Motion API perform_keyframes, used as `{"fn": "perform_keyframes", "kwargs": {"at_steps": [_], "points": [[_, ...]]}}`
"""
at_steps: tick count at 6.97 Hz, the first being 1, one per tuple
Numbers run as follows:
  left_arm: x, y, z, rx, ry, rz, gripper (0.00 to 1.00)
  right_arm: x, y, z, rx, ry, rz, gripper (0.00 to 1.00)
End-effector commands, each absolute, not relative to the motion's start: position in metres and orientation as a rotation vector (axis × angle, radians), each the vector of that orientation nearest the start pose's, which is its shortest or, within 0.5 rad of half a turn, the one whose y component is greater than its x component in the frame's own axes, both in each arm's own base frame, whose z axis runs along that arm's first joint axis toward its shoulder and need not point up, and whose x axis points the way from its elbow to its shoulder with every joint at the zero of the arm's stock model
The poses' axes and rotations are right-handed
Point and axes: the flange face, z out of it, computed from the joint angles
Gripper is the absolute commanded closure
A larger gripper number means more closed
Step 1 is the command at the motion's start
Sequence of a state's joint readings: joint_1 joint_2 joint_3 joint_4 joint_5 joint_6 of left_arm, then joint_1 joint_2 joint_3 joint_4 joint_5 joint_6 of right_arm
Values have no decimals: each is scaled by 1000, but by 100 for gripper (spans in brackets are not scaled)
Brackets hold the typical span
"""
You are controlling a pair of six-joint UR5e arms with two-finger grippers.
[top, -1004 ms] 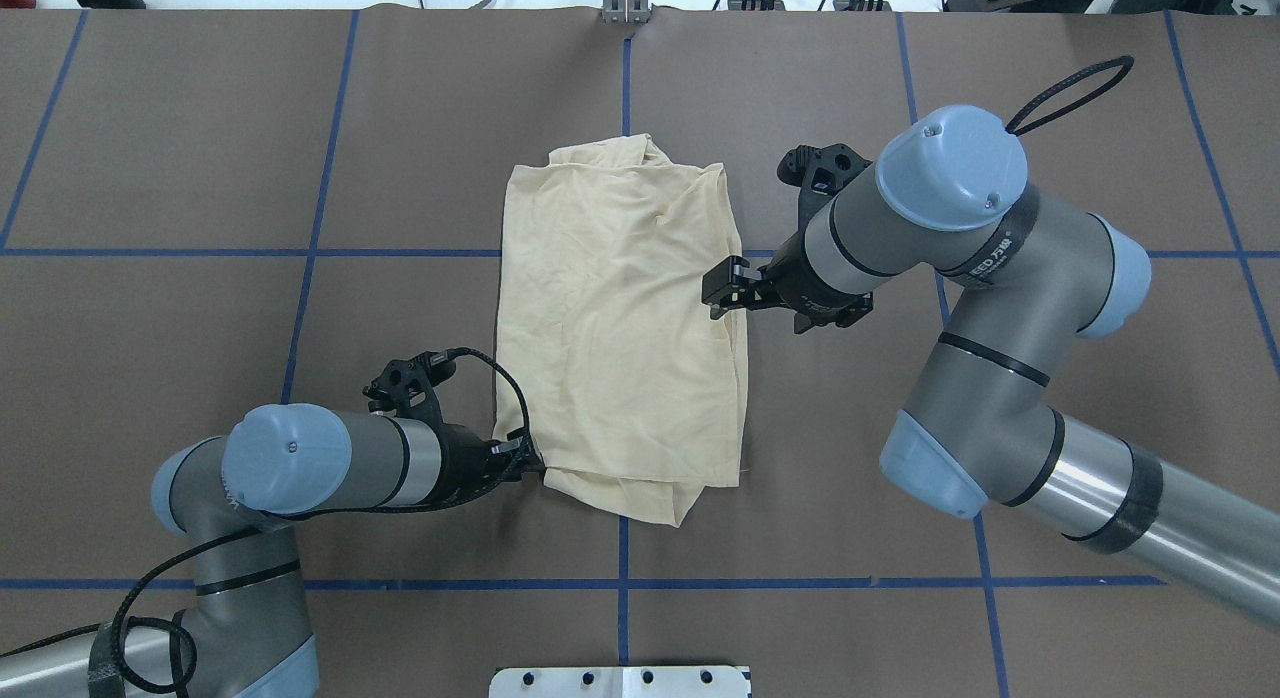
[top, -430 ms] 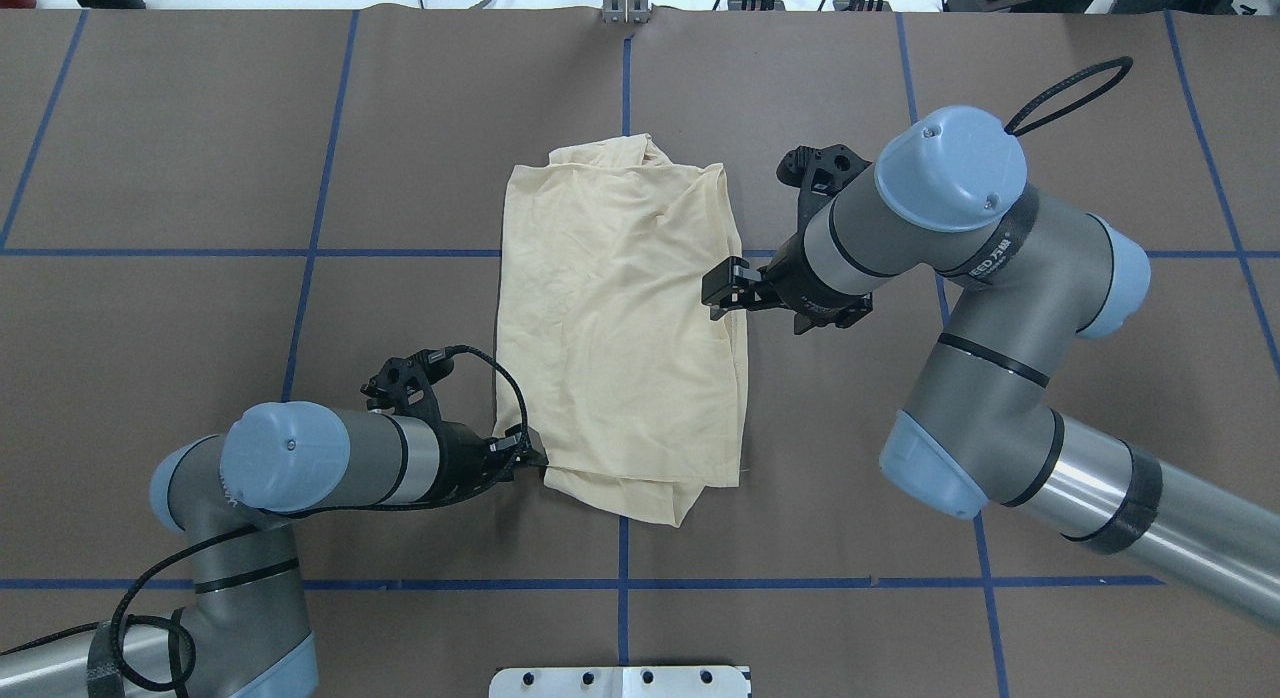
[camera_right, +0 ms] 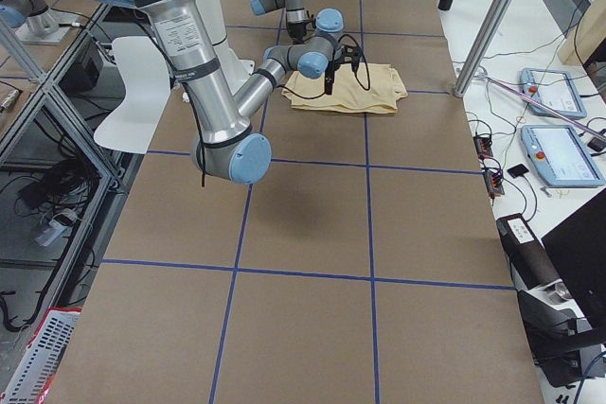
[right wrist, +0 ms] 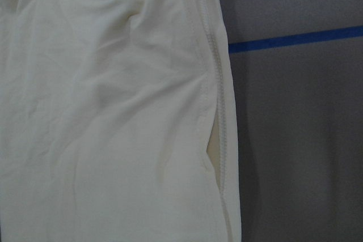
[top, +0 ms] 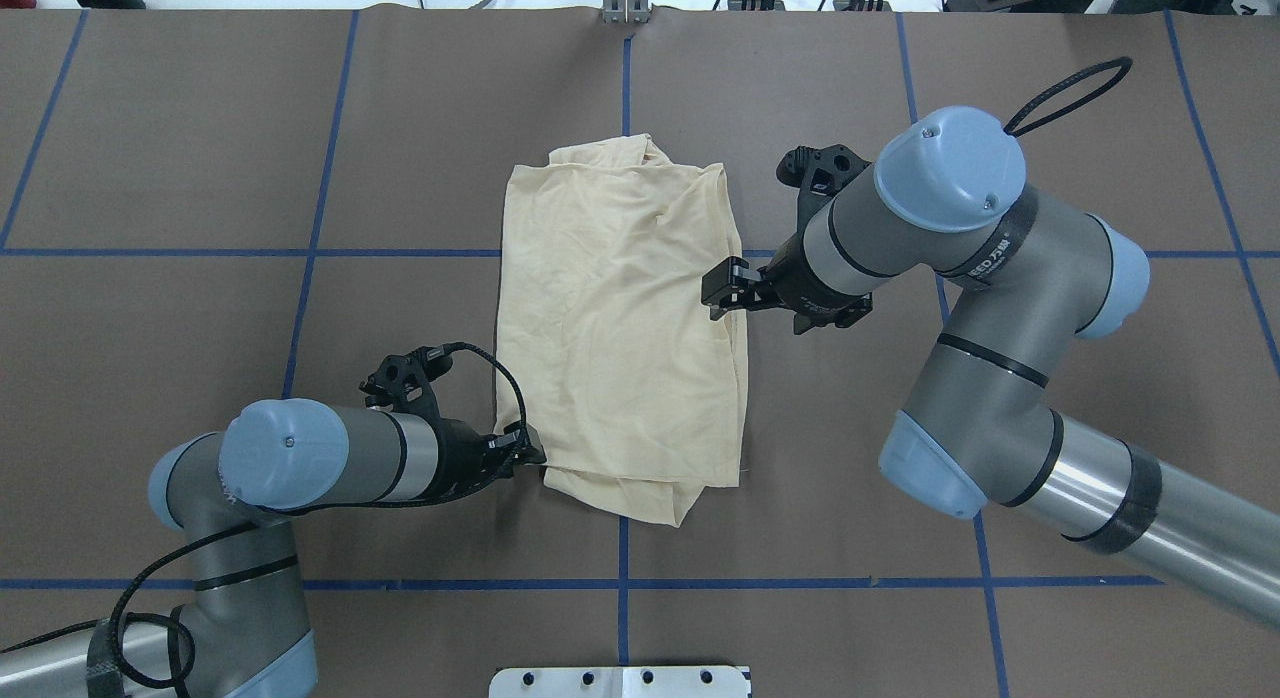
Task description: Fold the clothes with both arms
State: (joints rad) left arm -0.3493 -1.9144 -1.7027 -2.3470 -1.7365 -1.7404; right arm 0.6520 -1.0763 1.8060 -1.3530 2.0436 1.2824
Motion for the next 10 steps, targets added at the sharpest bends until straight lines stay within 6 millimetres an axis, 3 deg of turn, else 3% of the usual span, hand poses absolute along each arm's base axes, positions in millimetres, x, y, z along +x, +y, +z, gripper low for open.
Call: {"fn": "perform_keyframes", "kwargs": {"at_steps": [1, 2, 3, 4, 5, 6, 8, 10], "points": [[540, -322, 320, -32, 1251, -350, 50, -443, -449, 246, 30, -1024, 107, 0], [540, -322, 320, -32, 1251, -350, 50, -443, -449, 246, 32, -1025, 107, 0], [540, -322, 320, -33, 1250, -349, 63, -443, -449, 246, 30, -1024, 107, 0], [541, -322, 320, -34, 1241, -350, 93, -443, -449, 246, 31, -1025, 107, 0], [540, -322, 320, -33, 1239, -352, 100, -443, -448, 246, 32, -1025, 107, 0], [538, -324, 319, -32, 1241, -355, 100, -443, -448, 246, 31, -1025, 107, 0], [523, -322, 297, -27, 1279, -349, 100, -449, -440, 244, 8, -1029, 123, 0], [515, -317, 282, -31, 1270, -348, 100, -473, -415, 249, -59, -1017, 167, 0]]}}
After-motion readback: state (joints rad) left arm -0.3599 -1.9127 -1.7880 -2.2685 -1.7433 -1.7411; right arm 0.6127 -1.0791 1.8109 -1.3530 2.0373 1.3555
